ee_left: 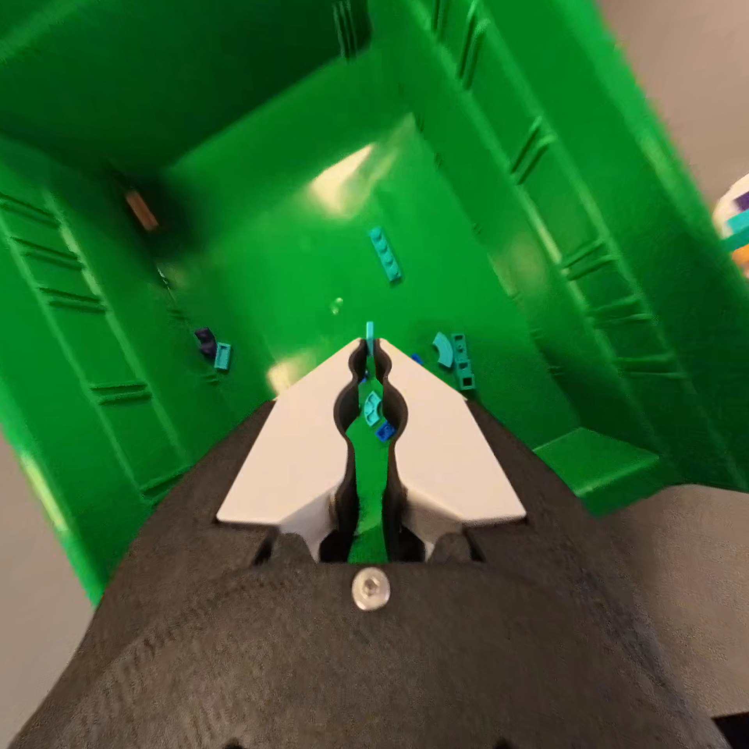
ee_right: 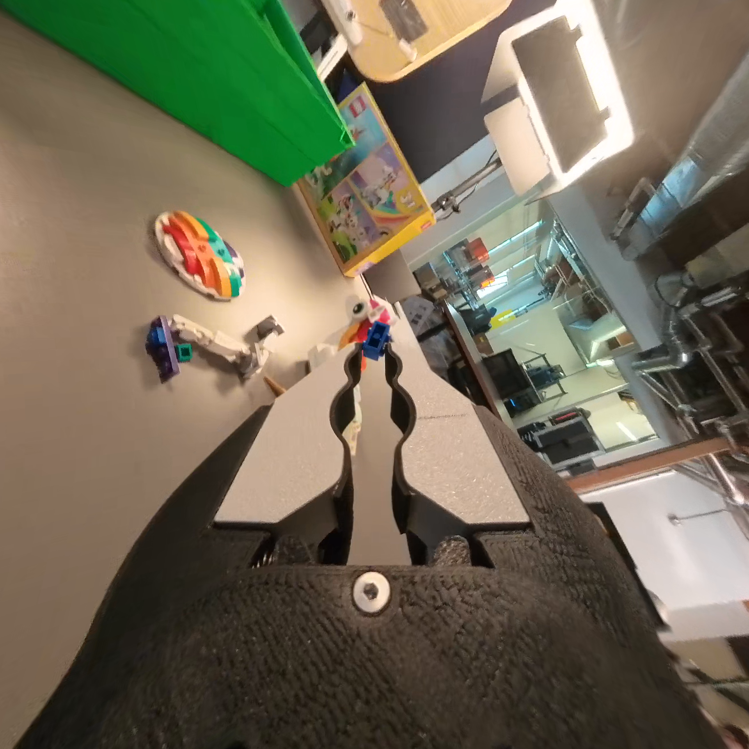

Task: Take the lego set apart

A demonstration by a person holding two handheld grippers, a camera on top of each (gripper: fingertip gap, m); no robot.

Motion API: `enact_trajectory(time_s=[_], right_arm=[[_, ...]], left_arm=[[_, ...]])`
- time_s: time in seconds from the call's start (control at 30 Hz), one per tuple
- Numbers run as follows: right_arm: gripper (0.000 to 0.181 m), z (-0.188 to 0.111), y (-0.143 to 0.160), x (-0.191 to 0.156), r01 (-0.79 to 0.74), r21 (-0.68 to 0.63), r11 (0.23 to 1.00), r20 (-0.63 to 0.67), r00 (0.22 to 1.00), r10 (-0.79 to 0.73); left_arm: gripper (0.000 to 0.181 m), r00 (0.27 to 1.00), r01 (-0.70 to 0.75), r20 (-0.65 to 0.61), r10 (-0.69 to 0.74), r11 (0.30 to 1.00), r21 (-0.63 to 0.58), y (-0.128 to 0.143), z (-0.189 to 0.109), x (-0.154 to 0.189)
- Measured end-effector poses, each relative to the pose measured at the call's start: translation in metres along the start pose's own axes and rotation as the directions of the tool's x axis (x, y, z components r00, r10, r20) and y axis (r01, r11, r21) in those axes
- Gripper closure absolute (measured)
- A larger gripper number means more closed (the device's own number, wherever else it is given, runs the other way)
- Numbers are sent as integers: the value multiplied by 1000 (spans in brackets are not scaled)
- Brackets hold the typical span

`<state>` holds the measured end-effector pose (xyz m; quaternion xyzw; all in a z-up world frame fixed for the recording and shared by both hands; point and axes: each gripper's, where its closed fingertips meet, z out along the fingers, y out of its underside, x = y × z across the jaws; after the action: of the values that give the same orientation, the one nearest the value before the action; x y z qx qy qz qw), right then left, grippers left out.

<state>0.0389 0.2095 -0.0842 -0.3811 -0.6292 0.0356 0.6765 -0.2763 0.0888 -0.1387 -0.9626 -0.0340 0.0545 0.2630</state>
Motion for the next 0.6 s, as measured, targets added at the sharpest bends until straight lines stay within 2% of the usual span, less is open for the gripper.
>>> enact_trajectory(time_s=[0.03,0.2,0.3,0.47,0.53,0.6], right_arm=[[172,1,3,-1,1,-13,1000,5,1000,-1],[172,4,12,-5,-27,-39,999,31,999,28],[172,5,14,-8,-26,-46,999,44,999,28],[172,5,12,-11,-18,-42,999,57,998,20],[172,5,10,-10,-14,-30,999,55,998,16],[171,2,2,-11,4,20,1000,51,999,-5]], left_arm=[[178,1000,5,-22,-6,999,-42,6,8,1],[179,998,18,-52,-25,992,-129,13,23,5],[170,995,54,-71,-69,980,-191,18,29,7],[160,996,64,-52,-75,980,-188,14,29,2],[161,997,63,-28,-67,990,-130,6,22,0],[162,999,47,-10,-47,998,30,-15,0,7]])
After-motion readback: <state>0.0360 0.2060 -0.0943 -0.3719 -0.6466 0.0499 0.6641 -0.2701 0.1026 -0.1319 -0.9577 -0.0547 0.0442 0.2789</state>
